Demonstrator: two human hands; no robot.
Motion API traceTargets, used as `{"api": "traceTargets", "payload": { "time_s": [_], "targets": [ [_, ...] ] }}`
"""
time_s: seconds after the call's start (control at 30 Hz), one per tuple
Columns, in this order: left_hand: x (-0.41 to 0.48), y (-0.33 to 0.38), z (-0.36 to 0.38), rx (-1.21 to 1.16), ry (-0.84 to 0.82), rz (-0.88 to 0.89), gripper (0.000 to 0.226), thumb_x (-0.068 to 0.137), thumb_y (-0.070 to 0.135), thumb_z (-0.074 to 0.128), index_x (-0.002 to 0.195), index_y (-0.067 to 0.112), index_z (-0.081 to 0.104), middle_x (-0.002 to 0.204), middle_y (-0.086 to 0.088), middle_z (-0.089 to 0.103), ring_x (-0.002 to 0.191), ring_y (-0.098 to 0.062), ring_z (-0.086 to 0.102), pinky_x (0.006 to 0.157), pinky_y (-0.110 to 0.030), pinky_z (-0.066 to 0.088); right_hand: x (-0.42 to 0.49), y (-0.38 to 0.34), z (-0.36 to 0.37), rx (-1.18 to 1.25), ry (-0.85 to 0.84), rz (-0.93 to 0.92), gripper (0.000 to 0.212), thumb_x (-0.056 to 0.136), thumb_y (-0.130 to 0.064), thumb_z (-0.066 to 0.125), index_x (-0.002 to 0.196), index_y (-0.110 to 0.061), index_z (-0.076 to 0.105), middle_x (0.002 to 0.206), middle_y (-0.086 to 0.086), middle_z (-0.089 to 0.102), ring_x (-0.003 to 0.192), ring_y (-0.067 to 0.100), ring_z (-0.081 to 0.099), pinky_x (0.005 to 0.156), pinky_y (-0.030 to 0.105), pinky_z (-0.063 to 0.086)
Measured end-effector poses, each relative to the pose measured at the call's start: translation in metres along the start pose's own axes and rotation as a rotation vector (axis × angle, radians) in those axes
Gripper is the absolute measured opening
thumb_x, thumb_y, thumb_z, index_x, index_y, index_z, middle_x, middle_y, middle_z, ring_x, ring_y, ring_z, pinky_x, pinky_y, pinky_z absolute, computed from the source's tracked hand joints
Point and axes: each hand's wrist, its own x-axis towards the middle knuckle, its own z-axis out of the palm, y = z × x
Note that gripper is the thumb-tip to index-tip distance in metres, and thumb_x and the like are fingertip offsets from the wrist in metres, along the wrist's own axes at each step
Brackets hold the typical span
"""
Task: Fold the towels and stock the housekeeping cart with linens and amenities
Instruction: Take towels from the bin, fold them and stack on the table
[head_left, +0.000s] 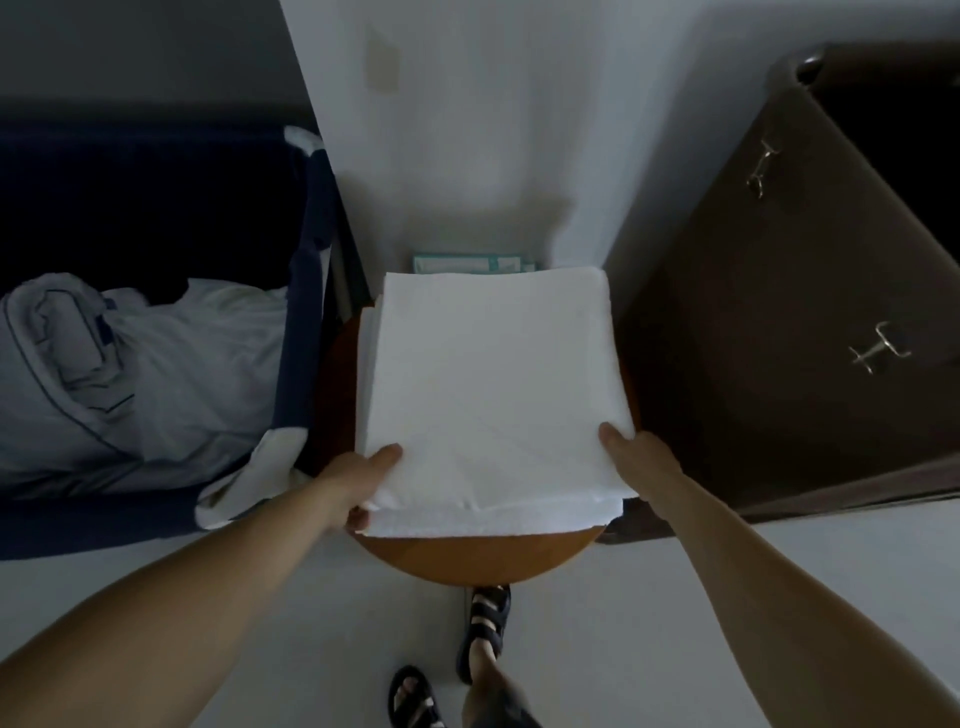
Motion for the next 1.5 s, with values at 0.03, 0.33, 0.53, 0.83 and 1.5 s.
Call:
{"api": "traceTargets", "payload": {
  "time_s": [0.03, 0.33, 0.53, 0.83, 1.5],
  "targets": [
    [-0.001, 0.004, -0.002, -0.067, -0.038, -0.029, 0.079, 0.086, 0.059, 0.064, 0.14, 0.005, 0.045, 0.117, -0.013, 0.058, 0.1, -0.032, 0.06, 0.078, -0.037, 0.057, 0.002, -0.001, -0.002, 0.049, -0.003, 0.005, 0.066, 0.096, -0.054, 0.05, 0.126, 0.005, 0.053, 0.121, 0.018, 0.061, 0.108, 0.037, 0.059, 0.095, 0.045, 0.048],
    [0.006, 0.011, -0.004, -0.335, -0.219, 0.017, 0.047, 0.09, 0.031, 0.068, 0.129, 0.008, 0.055, 0.132, -0.017, 0.058, 0.095, -0.03, 0.064, 0.081, -0.039, 0.059, 0.025, 0.011, -0.017, 0.41, -0.326, 0.178, 0.029, 0.08, -0.023, 0.072, 0.105, -0.01, 0.064, 0.113, 0.014, 0.065, 0.1, 0.034, 0.064, 0.086, 0.049, 0.057],
    [0.014, 0.036, -0.006, -0.237, -0.181, -0.011, 0.064, 0.078, 0.051, 0.076, 0.125, 0.012, 0.061, 0.117, -0.012, 0.065, 0.103, -0.03, 0.062, 0.078, -0.037, 0.056, 0.035, -0.014, -0.014, 0.481, -0.337, 0.106, 0.038, 0.077, -0.038, 0.082, 0.099, -0.014, 0.064, 0.104, 0.006, 0.071, 0.084, 0.023, 0.068, 0.059, 0.033, 0.051],
    [-0.056, 0.156, -0.071, -0.33, -0.044, 0.341, 0.043, 0.067, 0.038, 0.086, 0.093, 0.011, 0.064, 0.086, -0.011, 0.074, 0.073, -0.027, 0.071, 0.05, -0.032, 0.056, 0.005, -0.116, -0.083, 0.682, -0.072, -0.362, 0.014, 0.084, -0.019, 0.077, 0.095, -0.02, 0.068, 0.095, -0.001, 0.072, 0.079, 0.011, 0.07, 0.065, 0.028, 0.058],
    [0.055, -0.008, -0.005, -0.167, 0.134, 0.237, 0.052, 0.089, 0.044, 0.066, 0.129, 0.013, 0.058, 0.088, 0.011, 0.059, 0.08, -0.01, 0.057, 0.061, -0.023, 0.041, 0.018, -0.005, 0.025, 0.396, -0.098, -0.03, 0.056, 0.092, -0.042, 0.065, 0.133, -0.006, 0.054, 0.128, 0.013, 0.061, 0.114, 0.034, 0.059, 0.101, 0.05, 0.048]
  ]
}}
